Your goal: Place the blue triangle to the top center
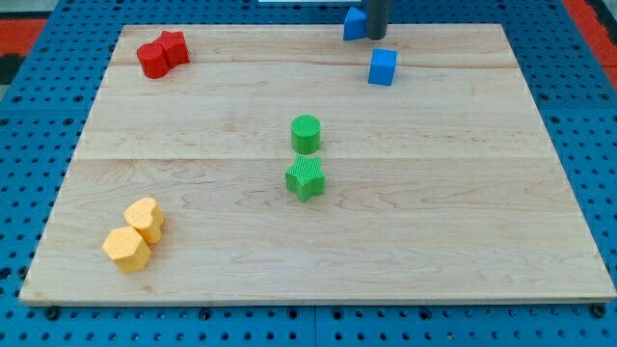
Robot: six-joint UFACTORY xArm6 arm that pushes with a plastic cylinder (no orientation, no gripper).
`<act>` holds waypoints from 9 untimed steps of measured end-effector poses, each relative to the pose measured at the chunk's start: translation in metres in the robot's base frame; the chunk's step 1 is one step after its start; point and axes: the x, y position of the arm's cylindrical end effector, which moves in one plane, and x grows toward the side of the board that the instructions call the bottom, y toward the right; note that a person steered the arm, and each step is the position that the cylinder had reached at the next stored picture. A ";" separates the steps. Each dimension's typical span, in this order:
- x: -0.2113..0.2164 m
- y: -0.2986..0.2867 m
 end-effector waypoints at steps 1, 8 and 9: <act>-0.010 0.001; -0.011 -0.179; -0.009 -0.153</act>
